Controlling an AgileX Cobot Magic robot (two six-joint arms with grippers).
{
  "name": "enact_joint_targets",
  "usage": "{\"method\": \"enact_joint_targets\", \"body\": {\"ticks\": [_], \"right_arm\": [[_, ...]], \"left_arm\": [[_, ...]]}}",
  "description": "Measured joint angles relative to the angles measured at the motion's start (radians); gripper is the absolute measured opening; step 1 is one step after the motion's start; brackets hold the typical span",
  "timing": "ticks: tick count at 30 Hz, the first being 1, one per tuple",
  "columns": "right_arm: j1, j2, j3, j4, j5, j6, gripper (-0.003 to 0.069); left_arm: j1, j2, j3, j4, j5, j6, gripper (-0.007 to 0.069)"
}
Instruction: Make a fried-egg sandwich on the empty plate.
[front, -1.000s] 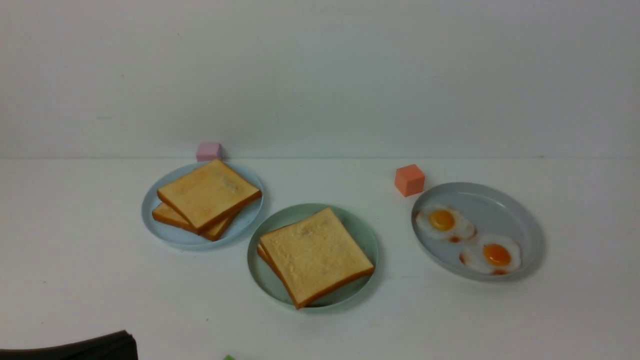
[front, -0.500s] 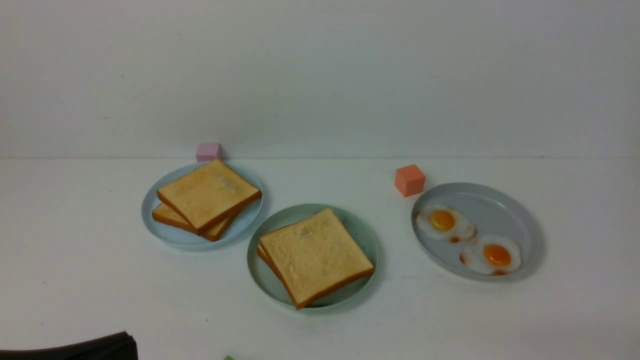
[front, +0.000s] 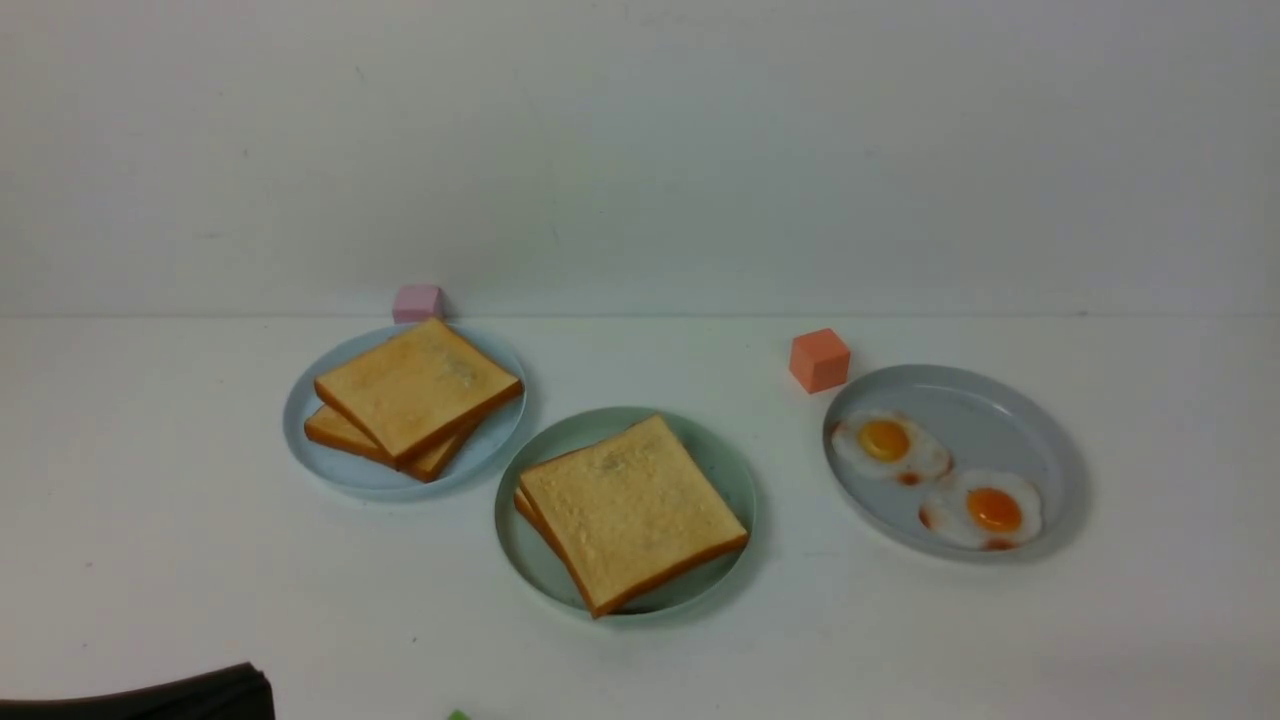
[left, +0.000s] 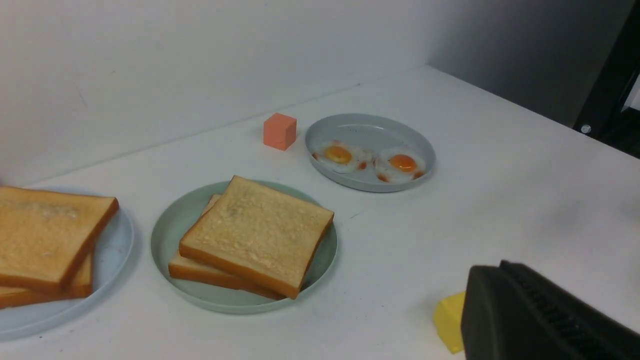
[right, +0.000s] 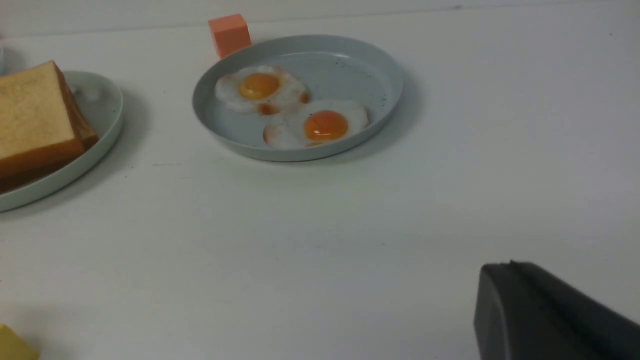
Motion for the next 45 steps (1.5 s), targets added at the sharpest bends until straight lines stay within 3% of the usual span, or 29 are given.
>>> {"method": "enact_joint_targets", "body": {"ticks": [9,12,14,21,28,45], "right_arm": [[0.0,0.0,0.0,0.0,-0.001,0.0,-0.0003],[0.0,0.0,0.0,0.0,-0.001,0.0,-0.0003],[0.0,0.0,0.0,0.0,-0.001,0.0,-0.0003],[0.0,0.0,0.0,0.0,-0.001,0.0,0.0001],[0.0,-0.001,0.0,0.0,-0.002,0.0,0.0006],[0.0,-0.001,0.0,0.0,-0.002,0.0,0.0018]], "left_arm": [[0.018,-0.012,0.01,0.007,-0.005,0.004,-0.0007],[0.129,-0.073,0.029,-0.015,-0.025,0.006,-0.0013],[0.317,-0.159,0.065,-0.069,-0.049,0.03,-0.0013],[0.719,-0.318,0.277,-0.26,-0.044,0.163,-0.0013],[0.772,-0.319,0.351,-0.284,0.132,0.094,-0.0013],[0.773,-0.319,0.352,-0.281,0.135,0.073,-0.0013]]}}
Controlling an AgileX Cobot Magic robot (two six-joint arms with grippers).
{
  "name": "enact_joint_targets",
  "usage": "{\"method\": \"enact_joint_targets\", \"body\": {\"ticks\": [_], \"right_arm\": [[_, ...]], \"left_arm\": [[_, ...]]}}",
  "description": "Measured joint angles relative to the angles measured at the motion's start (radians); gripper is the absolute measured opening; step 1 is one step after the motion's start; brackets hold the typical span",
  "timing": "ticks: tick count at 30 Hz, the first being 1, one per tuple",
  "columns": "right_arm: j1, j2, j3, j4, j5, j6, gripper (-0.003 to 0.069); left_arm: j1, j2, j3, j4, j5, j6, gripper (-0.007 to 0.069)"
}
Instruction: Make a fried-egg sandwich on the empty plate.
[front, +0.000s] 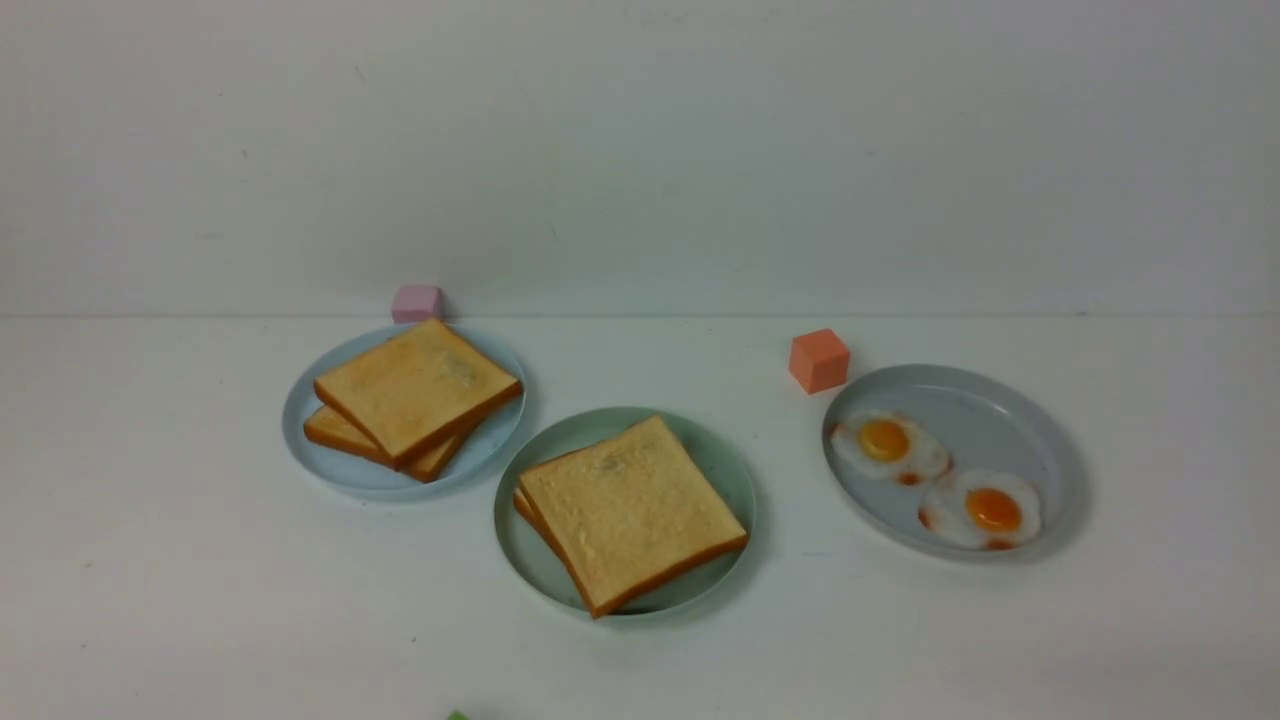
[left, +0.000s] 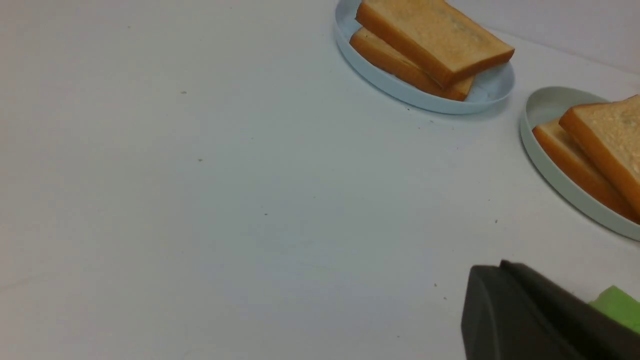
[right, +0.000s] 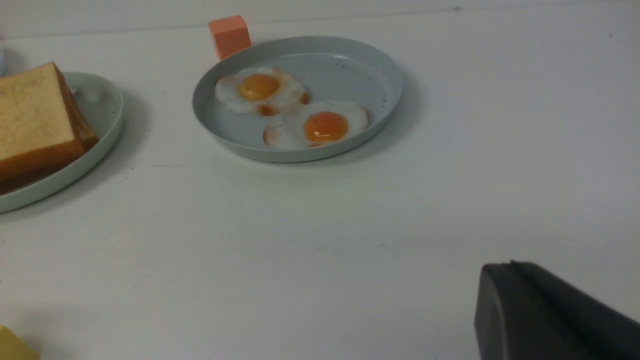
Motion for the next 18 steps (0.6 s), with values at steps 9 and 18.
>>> {"method": "enact_joint_targets", "body": {"ticks": [9,18], "right_arm": [[0.0,0.0,0.0,0.0,0.0,0.0,0.0029],[0.0,0.0,0.0,0.0,0.0,0.0,0.0032]], "left_arm": [[0.0,0.0,0.0,0.0,-0.002,0.0,-0.0013],[0.0,0.0,0.0,0.0,-0.002,0.0,-0.0013]]}}
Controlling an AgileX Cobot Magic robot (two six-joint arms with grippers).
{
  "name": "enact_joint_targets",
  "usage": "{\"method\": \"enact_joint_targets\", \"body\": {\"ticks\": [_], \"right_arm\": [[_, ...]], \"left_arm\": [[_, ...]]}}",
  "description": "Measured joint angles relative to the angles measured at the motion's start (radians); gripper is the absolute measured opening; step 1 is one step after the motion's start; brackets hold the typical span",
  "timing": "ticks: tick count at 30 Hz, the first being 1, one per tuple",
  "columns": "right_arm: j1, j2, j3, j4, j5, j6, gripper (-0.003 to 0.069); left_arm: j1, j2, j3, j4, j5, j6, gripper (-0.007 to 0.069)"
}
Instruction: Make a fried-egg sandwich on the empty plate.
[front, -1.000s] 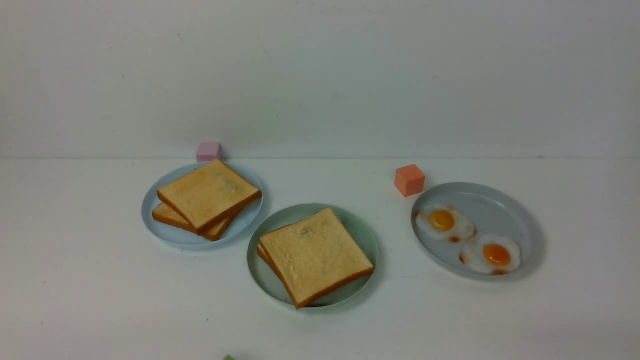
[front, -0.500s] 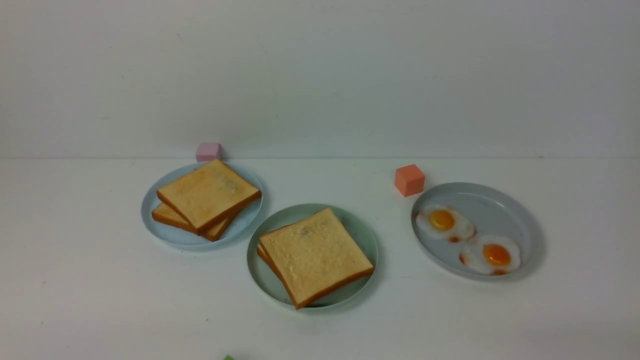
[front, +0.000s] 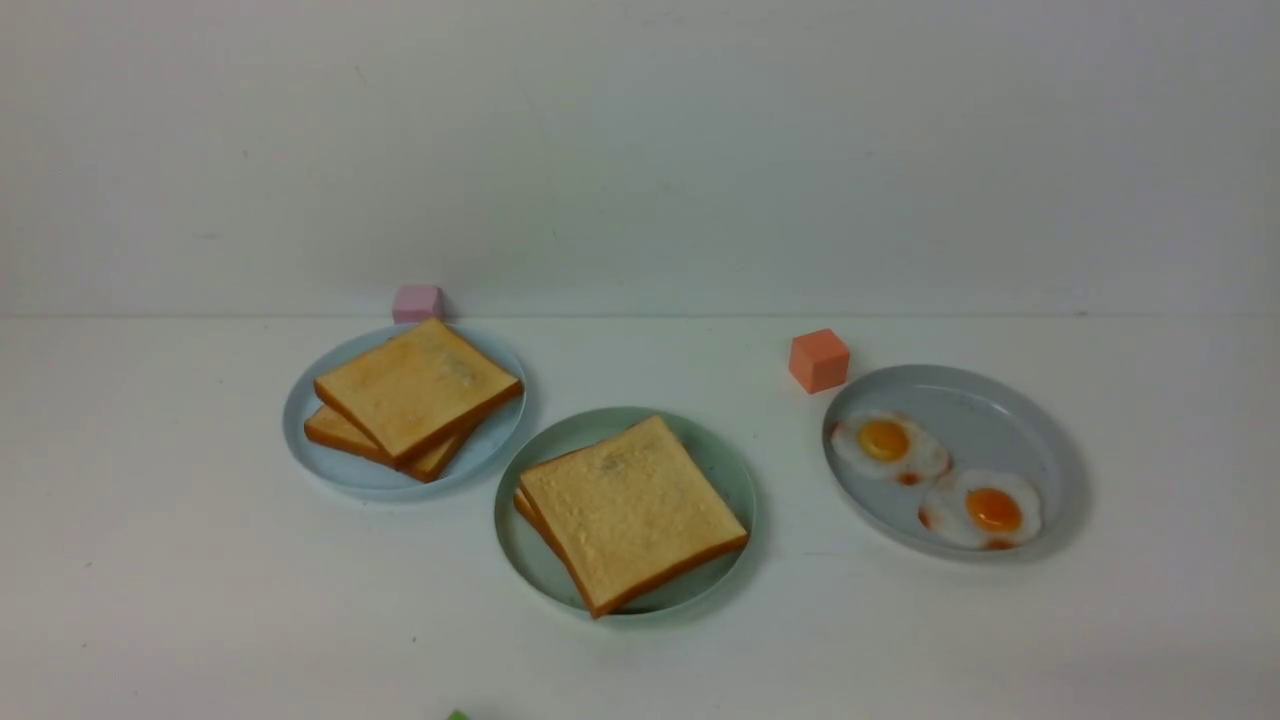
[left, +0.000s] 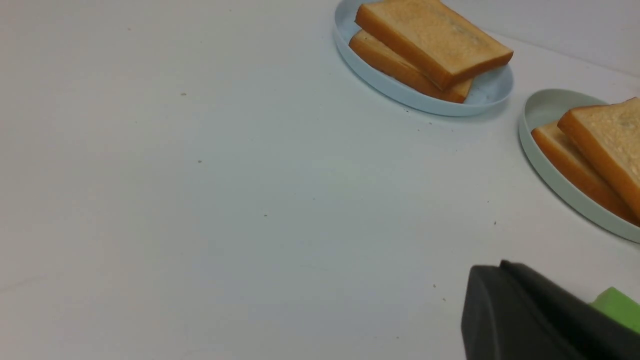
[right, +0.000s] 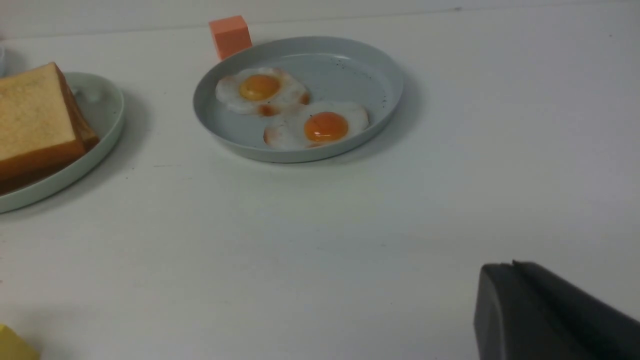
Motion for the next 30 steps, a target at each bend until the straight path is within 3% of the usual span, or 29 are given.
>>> {"method": "enact_joint_targets", "body": {"ticks": [30], "right_arm": [[0.0,0.0,0.0,0.0,0.0,0.0,0.0068]], "left_arm": [[0.0,0.0,0.0,0.0,0.0,0.0,0.0006]]}}
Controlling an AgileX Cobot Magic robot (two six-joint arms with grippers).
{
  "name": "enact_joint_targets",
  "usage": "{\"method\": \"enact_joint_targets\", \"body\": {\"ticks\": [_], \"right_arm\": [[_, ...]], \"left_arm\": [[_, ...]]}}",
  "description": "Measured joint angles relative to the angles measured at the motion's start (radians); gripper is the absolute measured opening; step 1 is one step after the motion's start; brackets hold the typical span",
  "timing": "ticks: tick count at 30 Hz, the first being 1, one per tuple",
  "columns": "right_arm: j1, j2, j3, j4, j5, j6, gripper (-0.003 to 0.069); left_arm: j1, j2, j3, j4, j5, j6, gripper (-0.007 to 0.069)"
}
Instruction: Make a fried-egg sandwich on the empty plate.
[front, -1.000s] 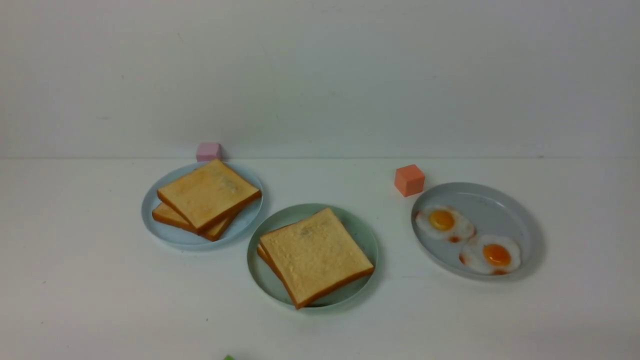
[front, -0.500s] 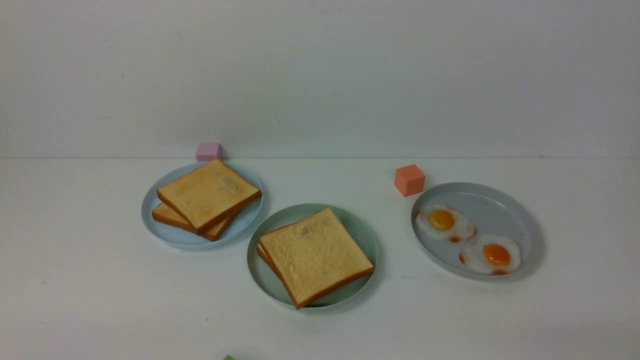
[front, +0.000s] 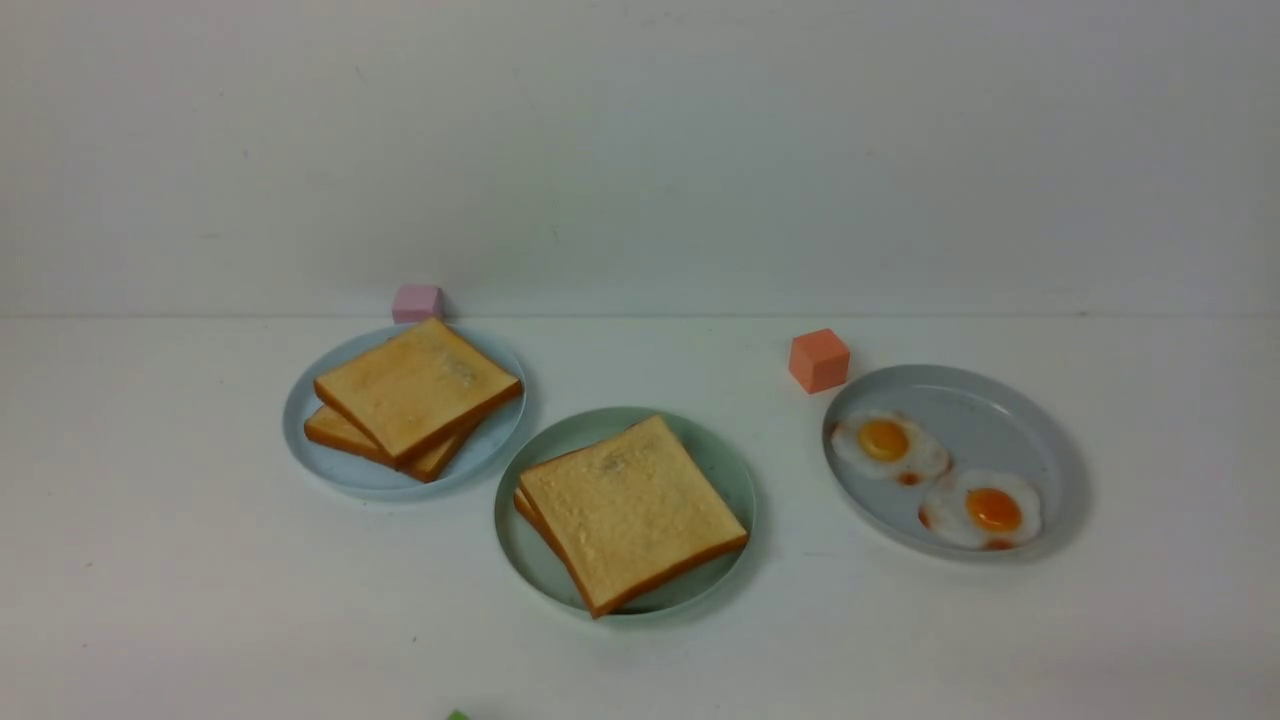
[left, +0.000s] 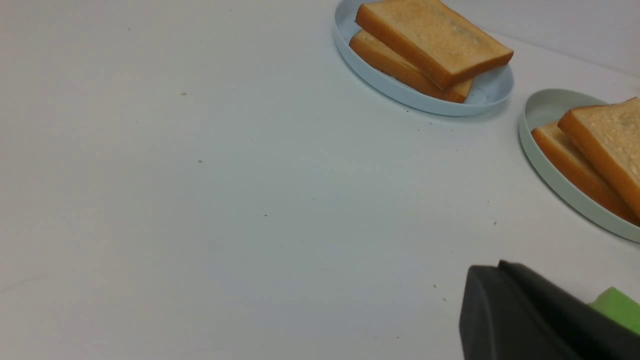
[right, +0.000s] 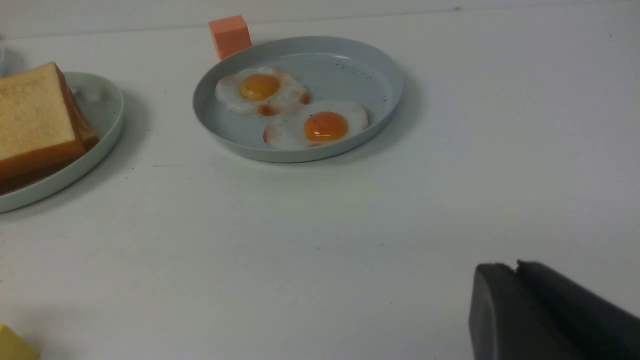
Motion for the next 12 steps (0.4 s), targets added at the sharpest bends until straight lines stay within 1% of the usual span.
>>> {"method": "enact_joint_targets", "body": {"ticks": [12], "right_arm": [[0.0,0.0,0.0,0.0,0.0,0.0,0.0085]], "left_arm": [[0.0,0.0,0.0,0.0,0.0,0.0,0.0017]]}}
